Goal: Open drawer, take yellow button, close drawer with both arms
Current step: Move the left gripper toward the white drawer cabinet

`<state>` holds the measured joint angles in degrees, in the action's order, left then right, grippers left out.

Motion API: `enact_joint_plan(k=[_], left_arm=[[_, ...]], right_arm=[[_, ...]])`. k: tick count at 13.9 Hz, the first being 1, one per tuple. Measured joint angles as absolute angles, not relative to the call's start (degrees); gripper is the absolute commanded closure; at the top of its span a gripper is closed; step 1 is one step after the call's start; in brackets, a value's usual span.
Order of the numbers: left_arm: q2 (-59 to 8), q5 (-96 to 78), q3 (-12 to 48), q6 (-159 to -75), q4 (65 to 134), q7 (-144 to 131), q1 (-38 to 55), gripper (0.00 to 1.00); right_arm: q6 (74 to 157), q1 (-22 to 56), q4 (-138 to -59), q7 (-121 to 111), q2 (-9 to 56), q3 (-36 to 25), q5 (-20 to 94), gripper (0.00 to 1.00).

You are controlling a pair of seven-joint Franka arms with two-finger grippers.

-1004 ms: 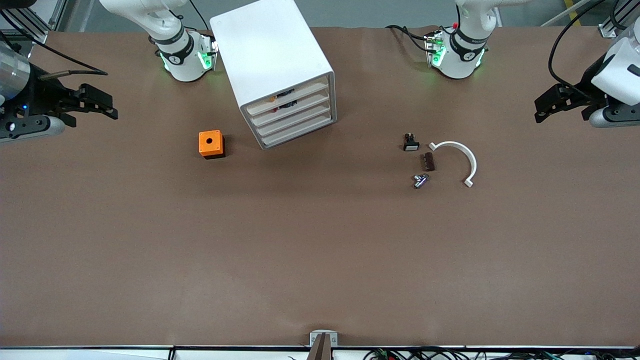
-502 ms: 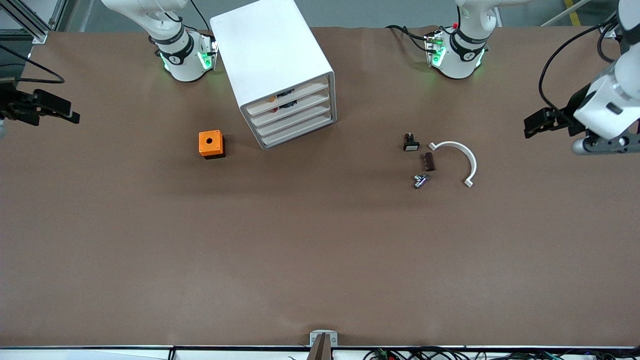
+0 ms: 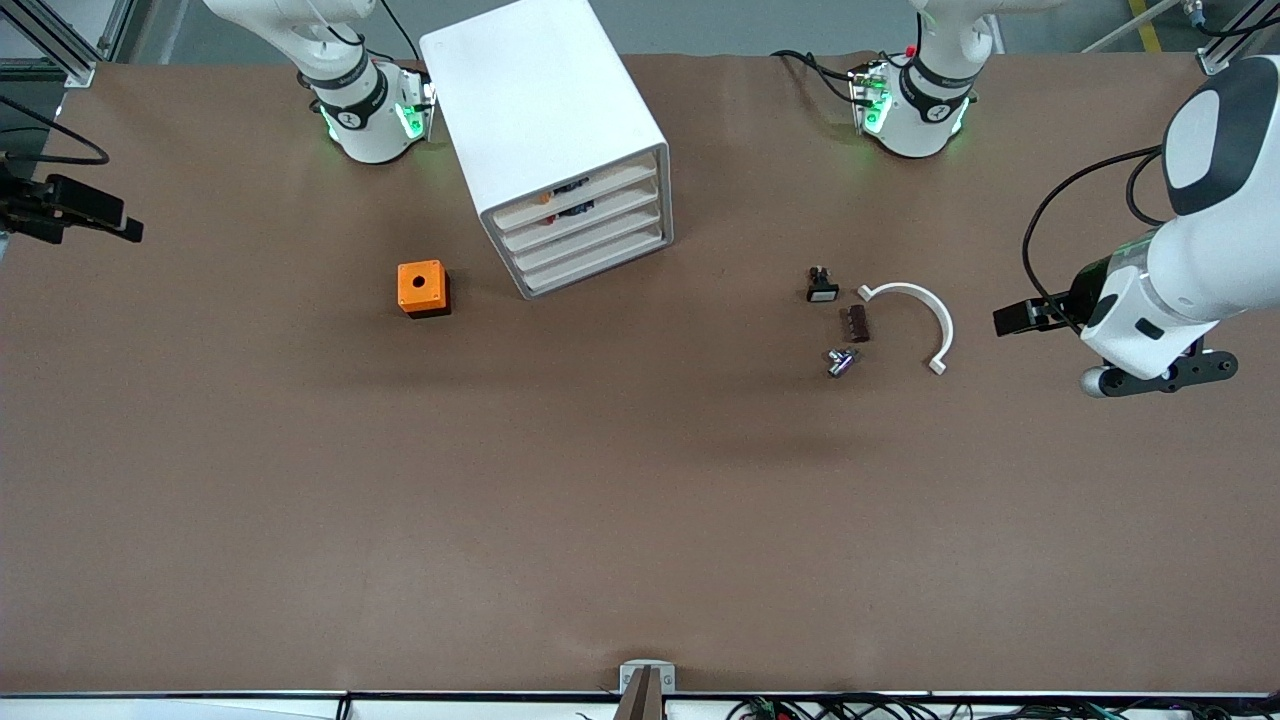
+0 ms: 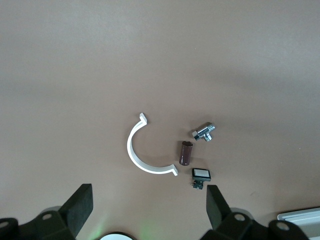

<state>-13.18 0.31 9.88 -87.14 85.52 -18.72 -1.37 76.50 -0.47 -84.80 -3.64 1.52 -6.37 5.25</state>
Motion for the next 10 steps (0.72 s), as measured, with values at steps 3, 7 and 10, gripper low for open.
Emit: enact_joint_plan(k=[3,7,10], left_arm=[[-13.89,0.16,9.9,-87.13,85.47,-27.71,0.03,0.0],[-17.48,0.08,10.0,-87.16,83.37,-45.67,3.98,0.0],[-21.24,0.07,10.07,-87.17,82.36,-64.23,7.83,0.0]], right_arm=[[76.81,-0.48,-84.64,-3.64,1.53,-6.33,4.7,0.0],[77.55,-0.49,-84.56,-3.64,1.54,-6.32,4.48,0.0],[77.71,-0.5,-83.72,-3.64,1.53,-6.34,4.44,0.0]])
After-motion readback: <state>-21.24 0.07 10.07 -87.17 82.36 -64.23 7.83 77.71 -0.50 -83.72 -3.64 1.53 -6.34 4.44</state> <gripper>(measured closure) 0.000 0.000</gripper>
